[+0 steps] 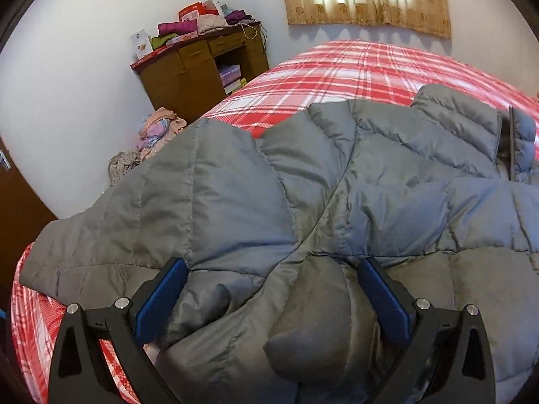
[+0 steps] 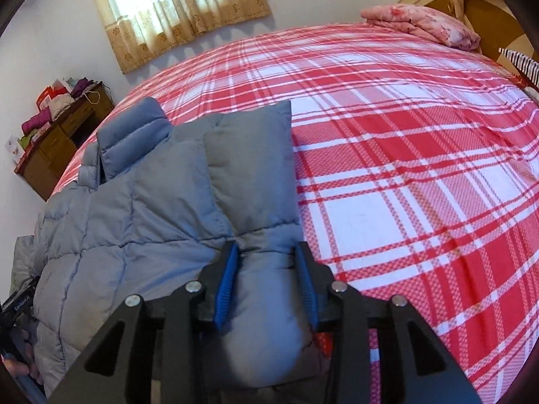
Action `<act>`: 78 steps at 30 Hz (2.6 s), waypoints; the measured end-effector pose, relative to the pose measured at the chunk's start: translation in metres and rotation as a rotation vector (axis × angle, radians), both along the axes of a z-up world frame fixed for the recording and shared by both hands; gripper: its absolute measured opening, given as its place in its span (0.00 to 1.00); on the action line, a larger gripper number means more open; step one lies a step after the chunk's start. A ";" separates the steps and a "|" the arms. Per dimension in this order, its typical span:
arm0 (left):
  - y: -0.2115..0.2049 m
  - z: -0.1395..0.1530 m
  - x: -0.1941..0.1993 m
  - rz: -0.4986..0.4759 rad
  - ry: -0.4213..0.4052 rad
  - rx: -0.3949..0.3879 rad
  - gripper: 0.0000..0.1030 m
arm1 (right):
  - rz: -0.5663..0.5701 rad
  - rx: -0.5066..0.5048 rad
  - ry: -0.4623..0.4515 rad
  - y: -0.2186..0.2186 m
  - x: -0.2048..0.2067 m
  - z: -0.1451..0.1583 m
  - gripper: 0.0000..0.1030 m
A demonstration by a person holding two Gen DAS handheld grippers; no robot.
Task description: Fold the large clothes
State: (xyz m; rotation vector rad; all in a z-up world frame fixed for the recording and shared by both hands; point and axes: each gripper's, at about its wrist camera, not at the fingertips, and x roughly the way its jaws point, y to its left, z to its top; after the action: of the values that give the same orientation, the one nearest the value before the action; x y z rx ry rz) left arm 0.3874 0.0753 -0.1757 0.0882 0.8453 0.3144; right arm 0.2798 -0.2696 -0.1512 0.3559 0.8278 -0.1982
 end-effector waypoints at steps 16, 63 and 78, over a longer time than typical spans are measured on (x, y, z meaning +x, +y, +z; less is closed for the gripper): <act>0.064 0.054 -0.058 0.012 -0.116 -0.190 0.99 | 0.016 -0.105 0.027 0.013 0.009 -0.005 0.55; 0.031 0.143 -0.064 -0.159 -0.425 -0.305 0.11 | 0.015 -0.118 0.024 0.017 0.009 -0.006 0.59; -0.134 0.089 -0.080 -0.518 -0.267 -0.332 0.12 | 0.017 -0.106 0.019 0.015 0.009 -0.005 0.59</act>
State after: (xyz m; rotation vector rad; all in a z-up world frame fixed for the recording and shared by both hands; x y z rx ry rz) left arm 0.3077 -0.0591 -0.0866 -0.0461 0.5732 -0.2973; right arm 0.2884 -0.2542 -0.1564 0.2478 0.8356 -0.2288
